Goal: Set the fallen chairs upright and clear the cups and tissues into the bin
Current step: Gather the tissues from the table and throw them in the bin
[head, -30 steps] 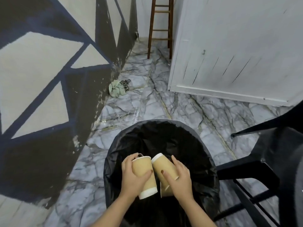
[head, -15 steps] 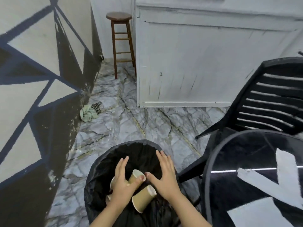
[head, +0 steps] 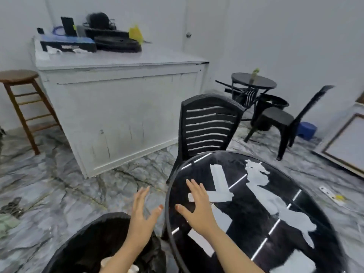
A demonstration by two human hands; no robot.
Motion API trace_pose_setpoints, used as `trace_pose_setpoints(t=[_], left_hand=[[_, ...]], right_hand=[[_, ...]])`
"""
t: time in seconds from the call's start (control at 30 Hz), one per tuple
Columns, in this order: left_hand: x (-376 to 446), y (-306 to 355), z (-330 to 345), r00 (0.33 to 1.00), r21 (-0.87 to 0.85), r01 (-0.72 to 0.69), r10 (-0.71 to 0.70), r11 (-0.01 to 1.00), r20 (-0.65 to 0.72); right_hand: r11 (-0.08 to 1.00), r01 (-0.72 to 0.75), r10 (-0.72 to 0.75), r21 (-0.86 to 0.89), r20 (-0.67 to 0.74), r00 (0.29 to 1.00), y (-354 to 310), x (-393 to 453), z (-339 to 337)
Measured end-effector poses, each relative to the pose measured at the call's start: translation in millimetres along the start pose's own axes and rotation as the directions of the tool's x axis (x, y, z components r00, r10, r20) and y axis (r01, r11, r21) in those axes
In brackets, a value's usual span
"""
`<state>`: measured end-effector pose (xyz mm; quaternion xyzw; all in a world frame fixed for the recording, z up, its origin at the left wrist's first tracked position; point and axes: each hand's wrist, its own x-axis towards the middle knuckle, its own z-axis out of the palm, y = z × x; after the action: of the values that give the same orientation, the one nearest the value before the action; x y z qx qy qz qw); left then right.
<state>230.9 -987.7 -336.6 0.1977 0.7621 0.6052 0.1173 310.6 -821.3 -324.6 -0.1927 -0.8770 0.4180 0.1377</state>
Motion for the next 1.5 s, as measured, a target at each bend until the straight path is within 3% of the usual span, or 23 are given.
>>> trace_pose_setpoints(t=[0.3, 0.47, 0.63, 0.73, 0.83, 0.93, 1.17, 1.27, 1.5], left_hand=[[-12, 15, 96, 0.909, 0.102, -0.211, 0.157, 0.972, 0.386], [-20, 0, 144, 0.874, 0.18, -0.238, 0.13, 0.954, 0.467], [-19, -13, 179, 0.897, 0.256, -0.251, 0.124, 0.934, 0.425], [-20, -21, 192, 0.881, 0.388, -0.32, 0.12, 0.865, 0.458], [-17, -29, 202, 0.861, 0.576, -0.427, 0.119, 0.698, 0.494], [-13, -31, 205, 0.866, 0.655, -0.43, 0.078, 0.622, 0.494], [-10, -30, 207, 0.874, 0.603, -0.368, 0.042, 0.708, 0.484], [-14, -28, 207, 0.893, 0.536, -0.312, 0.05, 0.785, 0.448], [-22, -14, 197, 0.956, 0.308, -0.091, -0.003, 0.947, 0.293]], right_hand=[[0.951, -0.305, 0.28, -0.05, -0.279, 0.919, 77, -90, -93], [0.884, -0.467, 0.435, -0.018, -0.336, 0.835, 123, -138, -125], [0.839, -0.534, 0.483, -0.104, -0.307, 0.82, 159, -160, -139], [0.822, -0.534, 0.481, -0.198, -0.263, 0.837, 177, -164, -137], [0.776, -0.526, 0.464, -0.35, -0.248, 0.85, 190, -162, -128], [0.755, -0.527, 0.461, -0.39, -0.256, 0.85, 196, -157, -122], [0.749, -0.533, 0.512, -0.394, -0.165, 0.843, 195, -151, -128], [0.768, -0.586, 0.574, -0.258, -0.129, 0.809, 185, -144, -125], [0.85, -0.516, 0.526, 0.102, -0.193, 0.828, 156, -129, -103]])
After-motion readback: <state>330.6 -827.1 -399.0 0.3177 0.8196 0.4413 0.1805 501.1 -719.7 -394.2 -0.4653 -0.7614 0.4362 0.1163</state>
